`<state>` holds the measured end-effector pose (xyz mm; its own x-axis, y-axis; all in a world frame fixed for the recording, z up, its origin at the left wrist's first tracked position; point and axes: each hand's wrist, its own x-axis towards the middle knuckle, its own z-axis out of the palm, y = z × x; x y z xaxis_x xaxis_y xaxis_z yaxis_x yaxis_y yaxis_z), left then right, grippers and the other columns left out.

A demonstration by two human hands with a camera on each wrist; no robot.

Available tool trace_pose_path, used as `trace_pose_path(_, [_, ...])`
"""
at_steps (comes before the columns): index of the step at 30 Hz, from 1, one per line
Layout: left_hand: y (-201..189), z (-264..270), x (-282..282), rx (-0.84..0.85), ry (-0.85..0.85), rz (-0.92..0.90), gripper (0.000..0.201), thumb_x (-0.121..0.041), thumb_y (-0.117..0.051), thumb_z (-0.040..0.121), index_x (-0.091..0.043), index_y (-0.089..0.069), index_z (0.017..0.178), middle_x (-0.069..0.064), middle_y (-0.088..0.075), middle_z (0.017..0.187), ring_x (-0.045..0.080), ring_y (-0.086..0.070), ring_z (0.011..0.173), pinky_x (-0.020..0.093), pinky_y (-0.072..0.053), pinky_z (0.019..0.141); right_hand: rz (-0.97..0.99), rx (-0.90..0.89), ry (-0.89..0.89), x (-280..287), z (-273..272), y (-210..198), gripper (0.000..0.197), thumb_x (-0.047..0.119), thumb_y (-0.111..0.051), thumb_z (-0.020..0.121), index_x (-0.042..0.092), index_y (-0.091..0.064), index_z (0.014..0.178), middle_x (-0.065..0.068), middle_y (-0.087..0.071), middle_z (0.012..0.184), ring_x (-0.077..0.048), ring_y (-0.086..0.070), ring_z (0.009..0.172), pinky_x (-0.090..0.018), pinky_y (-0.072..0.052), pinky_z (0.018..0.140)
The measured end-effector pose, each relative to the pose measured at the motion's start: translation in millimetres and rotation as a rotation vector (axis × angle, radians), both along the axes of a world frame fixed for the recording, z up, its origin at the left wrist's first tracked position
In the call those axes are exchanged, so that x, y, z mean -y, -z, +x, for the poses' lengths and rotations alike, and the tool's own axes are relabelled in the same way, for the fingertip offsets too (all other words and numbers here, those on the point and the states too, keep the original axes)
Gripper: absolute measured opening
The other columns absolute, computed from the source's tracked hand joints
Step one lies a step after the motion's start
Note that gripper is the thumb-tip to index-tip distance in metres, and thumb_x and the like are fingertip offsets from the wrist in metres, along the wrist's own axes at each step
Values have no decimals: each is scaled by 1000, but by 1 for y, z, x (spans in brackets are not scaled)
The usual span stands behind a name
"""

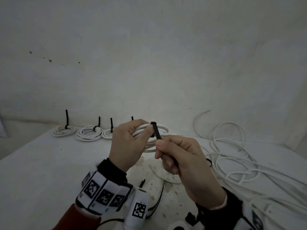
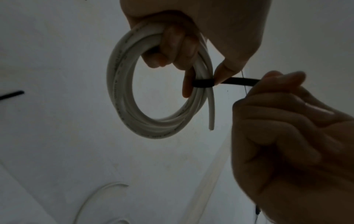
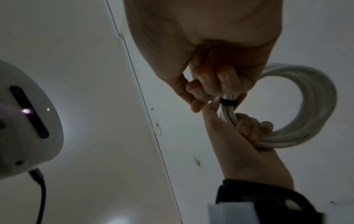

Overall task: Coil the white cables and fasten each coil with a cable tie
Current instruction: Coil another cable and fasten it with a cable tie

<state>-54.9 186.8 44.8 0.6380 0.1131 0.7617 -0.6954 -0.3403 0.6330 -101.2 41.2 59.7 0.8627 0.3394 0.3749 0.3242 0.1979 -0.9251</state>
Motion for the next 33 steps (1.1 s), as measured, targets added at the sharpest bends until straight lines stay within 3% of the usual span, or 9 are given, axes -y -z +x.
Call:
trace_pose_path(9, [-1, -2, 5, -99, 125, -123, 22, -31, -56, 75, -16, -69, 65, -15, -53, 46, 0, -46, 44, 11, -33, 48, -68, 188, 138, -5, -2, 7, 31, 20, -59, 88, 9, -62, 59, 7, -42, 44, -4, -33, 41, -13, -30, 45])
trace_pose_path(12, [2, 7, 3, -235, 116, -190, 25, -25, -58, 80, -14, -69, 60, -12, -45, 40, 1, -40, 40, 17, -32, 46, -205, 243, 207, 0, 6, 7, 32, 24, -56, 96, 12, -69, 69, 10, -50, 46, -3, -41, 43, -12, -33, 49])
trace_pose_path(15, [4, 16, -4, -436, 153, -335, 52, -22, -58, 91, -25, -59, 40, -10, -27, 41, 9, -24, 40, 23, -25, 45, -259, 344, 443, 11, 20, 10, 35, 41, -53, 94, 22, -72, 71, -2, -49, 48, -9, -42, 44, -22, -33, 48])
trace_pose_path(17, [3, 17, -8, -522, 214, -411, 59, -22, -55, 92, -23, -52, 34, -7, -20, 44, 10, -19, 41, 22, -23, 44, -323, 406, 630, 19, 30, 13, 16, 42, -62, 89, 29, -68, 83, 0, -56, 63, -12, -49, 55, -25, -40, 53])
trace_pose_path(19, [3, 18, -9, -579, 273, -466, 58, -25, -54, 93, -20, -52, 35, -5, -17, 45, 10, -17, 40, 21, -22, 44, -516, 293, 596, 24, 39, 17, 40, 48, -72, 77, 34, -58, 111, 12, -58, 91, -5, -56, 77, -23, -48, 67])
trace_pose_path(21, [5, 20, -8, -648, 336, -513, 49, -27, -55, 92, -20, -56, 43, -5, -18, 47, 8, -18, 39, 19, -24, 41, -631, 70, 385, 25, 45, 20, 67, 55, -74, 69, 39, -45, 126, 17, -56, 108, -2, -60, 91, -26, -53, 79])
trace_pose_path(25, [12, 29, -7, -733, 392, -539, 23, -30, -58, 91, -12, -54, 77, -1, -31, 51, 7, -25, 36, 18, -34, 38, -409, -123, 197, 19, 52, 28, 37, 26, -74, 82, 24, -59, 116, -2, -71, 97, -23, -70, 86, -44, -58, 82])
trace_pose_path(29, [30, 44, -10, -751, 336, -542, 32, -29, -55, 94, 0, -52, 107, 7, -53, 71, 13, -47, 45, 29, -47, 55, -273, -265, 249, 21, 63, 35, 35, 20, -75, 82, 13, -57, 111, -13, -72, 91, -20, -69, 73, -43, -60, 73])
trace_pose_path(33, [42, 51, -8, -785, 249, -405, 13, -21, -50, 96, -10, -58, 98, 2, -57, 82, 14, -55, 74, 26, -46, 66, -136, -397, 286, 25, 82, 46, 31, 18, -73, 83, 5, -55, 105, -15, -70, 87, -22, -64, 61, -45, -60, 68])
